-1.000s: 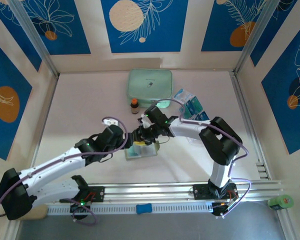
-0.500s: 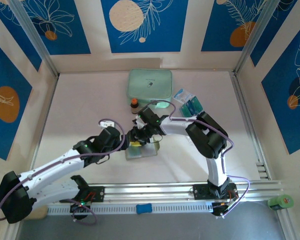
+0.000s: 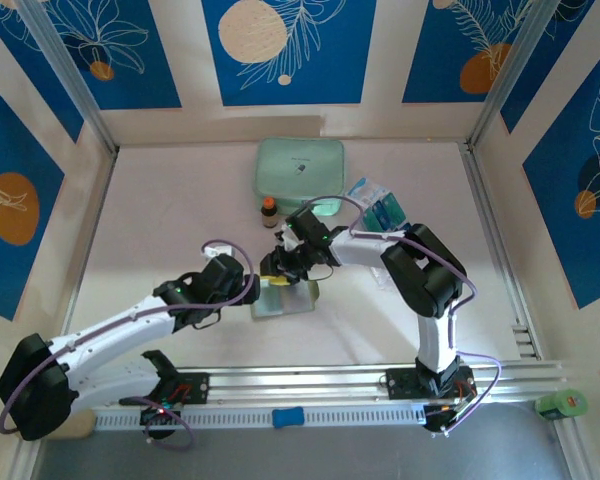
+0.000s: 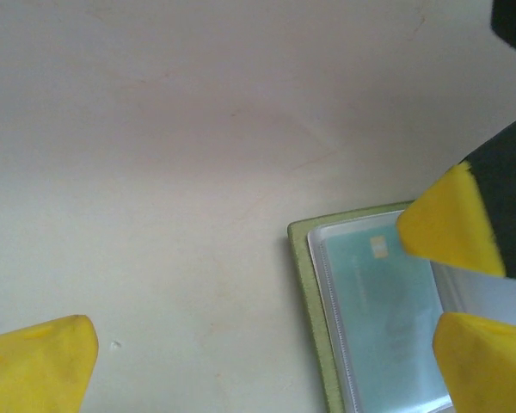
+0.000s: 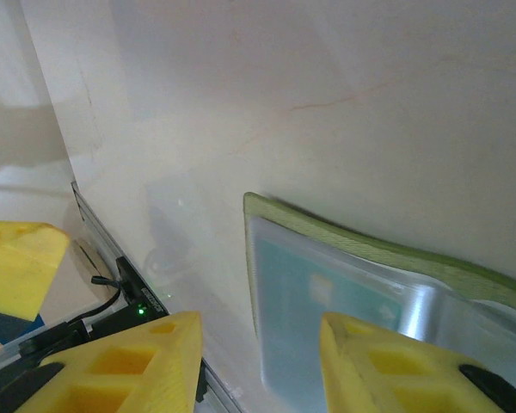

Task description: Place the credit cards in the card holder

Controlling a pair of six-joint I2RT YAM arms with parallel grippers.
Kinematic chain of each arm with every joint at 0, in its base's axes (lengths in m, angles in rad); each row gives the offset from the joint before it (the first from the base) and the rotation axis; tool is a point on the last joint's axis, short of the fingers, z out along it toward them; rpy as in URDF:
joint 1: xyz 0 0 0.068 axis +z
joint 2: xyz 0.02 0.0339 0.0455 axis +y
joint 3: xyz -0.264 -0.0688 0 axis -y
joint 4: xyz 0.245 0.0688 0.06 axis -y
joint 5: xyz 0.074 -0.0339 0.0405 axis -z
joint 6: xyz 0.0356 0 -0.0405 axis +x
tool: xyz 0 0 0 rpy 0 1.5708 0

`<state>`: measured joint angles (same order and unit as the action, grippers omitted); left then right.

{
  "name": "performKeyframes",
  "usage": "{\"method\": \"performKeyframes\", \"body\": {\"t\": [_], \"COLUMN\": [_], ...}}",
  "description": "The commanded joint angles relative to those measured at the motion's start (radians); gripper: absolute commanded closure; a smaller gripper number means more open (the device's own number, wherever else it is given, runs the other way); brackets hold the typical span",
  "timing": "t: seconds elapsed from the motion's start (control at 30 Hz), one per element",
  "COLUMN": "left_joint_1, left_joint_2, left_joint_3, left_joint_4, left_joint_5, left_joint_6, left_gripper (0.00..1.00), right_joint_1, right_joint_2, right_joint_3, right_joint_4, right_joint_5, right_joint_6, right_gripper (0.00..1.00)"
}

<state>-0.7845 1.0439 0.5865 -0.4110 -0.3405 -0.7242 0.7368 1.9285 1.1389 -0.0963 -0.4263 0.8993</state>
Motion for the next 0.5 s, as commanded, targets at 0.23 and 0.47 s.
{"method": "performKeyframes", "body": {"t": [0.23, 0.47], "left_joint_1": [0.01, 0.009], "left_joint_2": [0.09, 0.16], "left_joint_3": [0.006, 0.039], "left_joint_4": [0.081, 0.115], "left_joint_5": [0.062, 0.087], "left_joint_6": [0.016, 0.029], "left_gripper": [0.0, 0.0], "right_joint_1": [-0.117, -0.26], "right_joint_2": [-0.193, -0.352], "right_joint_3": [-0.045, 0.009], "right_joint_4": [-0.119, -0.474], "right_joint_5": [0.018, 0.274], "right_joint_6": [-0.083, -0.336], "right_gripper": [0.61, 0.61]}}
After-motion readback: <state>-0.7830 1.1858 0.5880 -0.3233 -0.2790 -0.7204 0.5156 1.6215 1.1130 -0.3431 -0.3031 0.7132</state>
